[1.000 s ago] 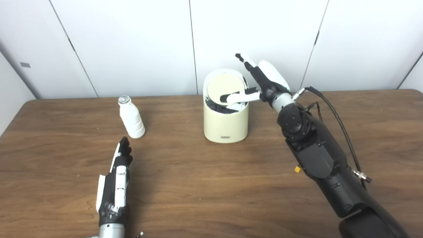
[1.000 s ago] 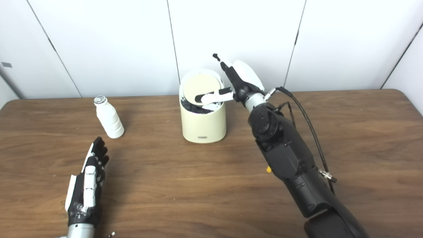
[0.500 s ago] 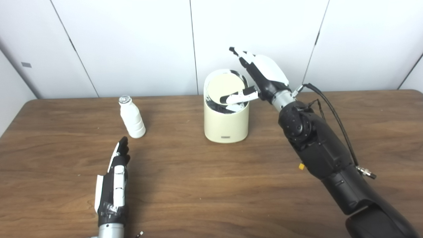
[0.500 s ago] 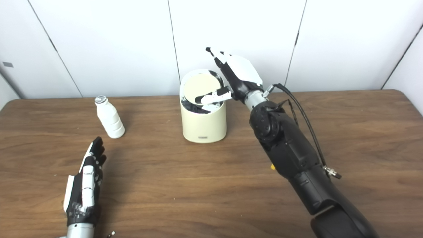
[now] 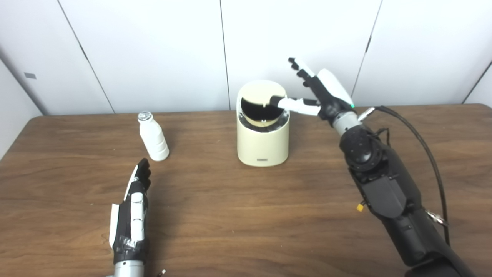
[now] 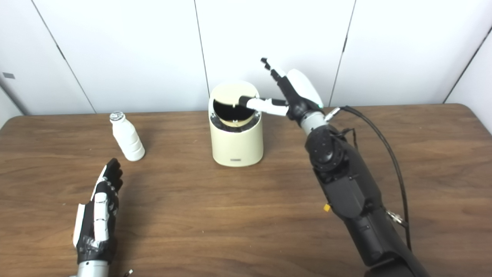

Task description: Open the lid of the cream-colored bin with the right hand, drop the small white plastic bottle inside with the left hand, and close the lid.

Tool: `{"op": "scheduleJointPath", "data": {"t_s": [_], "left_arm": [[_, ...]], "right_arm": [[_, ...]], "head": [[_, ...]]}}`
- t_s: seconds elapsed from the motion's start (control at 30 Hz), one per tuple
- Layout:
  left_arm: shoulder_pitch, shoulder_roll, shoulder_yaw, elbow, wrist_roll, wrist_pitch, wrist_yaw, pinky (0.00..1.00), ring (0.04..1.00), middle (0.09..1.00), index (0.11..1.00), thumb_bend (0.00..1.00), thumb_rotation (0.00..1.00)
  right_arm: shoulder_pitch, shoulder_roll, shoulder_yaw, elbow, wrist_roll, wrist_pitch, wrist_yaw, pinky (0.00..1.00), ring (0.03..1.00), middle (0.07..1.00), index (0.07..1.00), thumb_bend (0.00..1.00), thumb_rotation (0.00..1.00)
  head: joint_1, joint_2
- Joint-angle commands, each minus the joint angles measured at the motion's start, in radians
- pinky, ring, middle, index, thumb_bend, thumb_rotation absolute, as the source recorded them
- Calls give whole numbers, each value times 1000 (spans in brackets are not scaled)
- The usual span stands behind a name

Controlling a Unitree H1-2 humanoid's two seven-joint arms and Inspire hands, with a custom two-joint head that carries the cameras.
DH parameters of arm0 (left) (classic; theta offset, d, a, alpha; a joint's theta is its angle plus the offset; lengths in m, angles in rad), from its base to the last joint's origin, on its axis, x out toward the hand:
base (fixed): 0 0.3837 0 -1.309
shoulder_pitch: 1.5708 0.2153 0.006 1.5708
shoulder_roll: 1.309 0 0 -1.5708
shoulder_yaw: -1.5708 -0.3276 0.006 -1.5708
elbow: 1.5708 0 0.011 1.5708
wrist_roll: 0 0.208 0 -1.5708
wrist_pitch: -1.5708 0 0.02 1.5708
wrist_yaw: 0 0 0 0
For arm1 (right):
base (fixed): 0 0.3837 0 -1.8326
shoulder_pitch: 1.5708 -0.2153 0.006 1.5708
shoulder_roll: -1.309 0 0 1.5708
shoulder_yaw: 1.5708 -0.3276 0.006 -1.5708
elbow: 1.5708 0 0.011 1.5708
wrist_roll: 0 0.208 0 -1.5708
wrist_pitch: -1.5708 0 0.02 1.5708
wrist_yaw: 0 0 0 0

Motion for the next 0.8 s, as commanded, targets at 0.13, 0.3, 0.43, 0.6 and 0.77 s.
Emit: {"op": "scheduleJointPath", "data": {"t_s": [0.13,0.3,0.43,0.6,0.77], "left_arm": [[12,1,-9,59,9,-5,-2,1000,970,965,957,363,793],[5,12,-9,58,13,14,-2,998,970,963,953,373,710],[3,19,-8,57,10,18,-4,996,968,963,955,367,696],[1,25,-6,59,0,13,-9,997,972,971,963,332,688],[2,26,-5,56,-1,15,-8,1000,977,976,968,313,685]], "right_arm": [[27,-37,-44,-129,20,29,20,802,915,966,974,646,831],[98,-67,-74,-164,37,28,28,802,907,957,964,621,941],[194,-77,-108,-229,74,46,41,804,892,942,957,608,995],[305,-85,-145,-271,125,42,41,861,916,946,955,629,1000],[401,-82,-176,-303,189,22,44,913,929,941,945,641,1000]], "head": [[-10,-7],[-9,-7],[-10,-2],[-14,-1],[-13,6]]}}
